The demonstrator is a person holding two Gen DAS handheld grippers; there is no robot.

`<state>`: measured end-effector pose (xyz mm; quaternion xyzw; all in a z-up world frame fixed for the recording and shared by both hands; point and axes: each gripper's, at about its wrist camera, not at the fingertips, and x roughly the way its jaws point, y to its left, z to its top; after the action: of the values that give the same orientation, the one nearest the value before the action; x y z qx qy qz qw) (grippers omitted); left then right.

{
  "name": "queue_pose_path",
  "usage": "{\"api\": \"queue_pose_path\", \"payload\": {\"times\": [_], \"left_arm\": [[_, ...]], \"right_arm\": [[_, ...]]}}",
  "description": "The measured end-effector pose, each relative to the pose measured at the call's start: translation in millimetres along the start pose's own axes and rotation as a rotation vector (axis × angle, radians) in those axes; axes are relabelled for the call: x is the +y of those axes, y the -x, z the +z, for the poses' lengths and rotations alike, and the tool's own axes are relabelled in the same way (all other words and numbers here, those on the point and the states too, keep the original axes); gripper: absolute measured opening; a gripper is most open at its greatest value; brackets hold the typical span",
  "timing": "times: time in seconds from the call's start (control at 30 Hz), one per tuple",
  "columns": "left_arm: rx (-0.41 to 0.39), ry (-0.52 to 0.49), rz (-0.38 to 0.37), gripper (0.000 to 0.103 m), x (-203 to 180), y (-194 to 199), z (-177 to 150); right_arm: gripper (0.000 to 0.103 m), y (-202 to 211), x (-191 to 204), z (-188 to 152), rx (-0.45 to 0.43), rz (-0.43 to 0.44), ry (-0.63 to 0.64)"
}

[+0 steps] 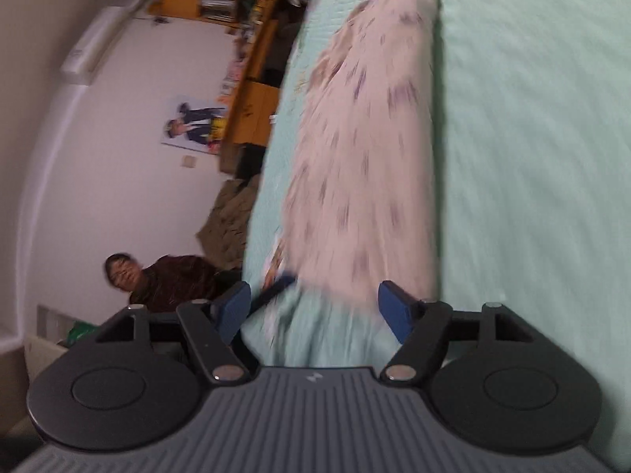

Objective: Fold clothes

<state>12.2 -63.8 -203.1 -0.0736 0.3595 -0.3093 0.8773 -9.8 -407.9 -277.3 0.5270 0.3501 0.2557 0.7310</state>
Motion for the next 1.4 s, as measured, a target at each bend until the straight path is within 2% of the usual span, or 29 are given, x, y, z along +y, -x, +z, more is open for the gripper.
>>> {"api": "queue_pose_path", "payload": {"times": [0.07,0.17,0.23,0.3,0.37,0.4,0.5,0.63,0.77,0.87,0.97,1.07,1.2,1.23,1.3,1.4], "left_arm": [[-0.024,0.008,-0.006,0.068,-0.6,11.0,4.4],[-0.062,0.024,-0.053,0.069,-11.6,15.8,19.8],[-0.077,0.007,-0.088,0.073,-24.1,10.8,30.2],[-0.038,-0.02,-0.082,0.075,-32.4,-7.3,31.6],[0.023,-0.009,-0.057,0.07,-27.6,-25.2,23.1],[0.055,0.002,-0.037,0.069,-22.0,-31.3,16.2],[0.088,0.038,-0.001,0.063,-2.6,-25.2,-3.7],[0.044,0.04,0.017,0.068,2.3,-7.0,-0.6],[-0.012,0.04,0.0,0.069,-4.7,-14.4,27.6],[-0.014,0.061,0.011,0.069,-6.4,-24.1,38.3],[-0.015,0.104,-0.036,0.069,-4.5,-19.9,36.6],[-0.022,0.075,-0.062,0.072,-9.9,-24.8,37.5],[0.011,0.098,-0.036,0.07,4.5,-42.9,22.9],[0.02,0.105,-0.028,0.067,8.7,-47.7,18.8],[0.03,0.118,-0.02,0.065,16.2,-53.8,12.4],[0.029,0.114,-0.027,0.065,18.6,-53.4,14.0]], "right_arm": [[0.079,15.5,9.2,-15.3,-0.033,0.019,0.001],[0.081,5.1,26.1,-4.6,-0.122,0.071,0.024],[0.083,-17.7,27.4,9.8,-0.147,0.108,0.016],[0.083,-46.1,14.2,21.1,-0.14,0.087,-0.029],[0.082,-58.2,-6.9,15.6,-0.105,0.039,-0.069],[0.078,-54.5,-7.8,5.8,-0.103,0.032,-0.055],[0.079,-25.2,-0.8,-21.1,-0.093,0.061,-0.058],[0.083,-0.1,8.7,-22.8,-0.153,0.108,-0.069],[0.084,-34.1,21.1,9.3,-0.175,0.144,-0.058],[0.083,-71.3,9.1,12.5,-0.118,0.102,-0.124],[0.082,-56.0,-0.7,-11.0,-0.081,0.098,-0.142],[0.084,-30.7,13.4,-17.1,-0.091,0.103,-0.096],[0.085,-25.0,39.3,33.7,-0.206,0.146,-0.03],[0.085,-29.4,42.2,48.1,-0.219,0.166,-0.033],[0.086,-55.0,46.0,74.8,-0.202,0.19,-0.062],[0.086,-105.5,44.2,105.6,-0.161,0.174,-0.113]]}}
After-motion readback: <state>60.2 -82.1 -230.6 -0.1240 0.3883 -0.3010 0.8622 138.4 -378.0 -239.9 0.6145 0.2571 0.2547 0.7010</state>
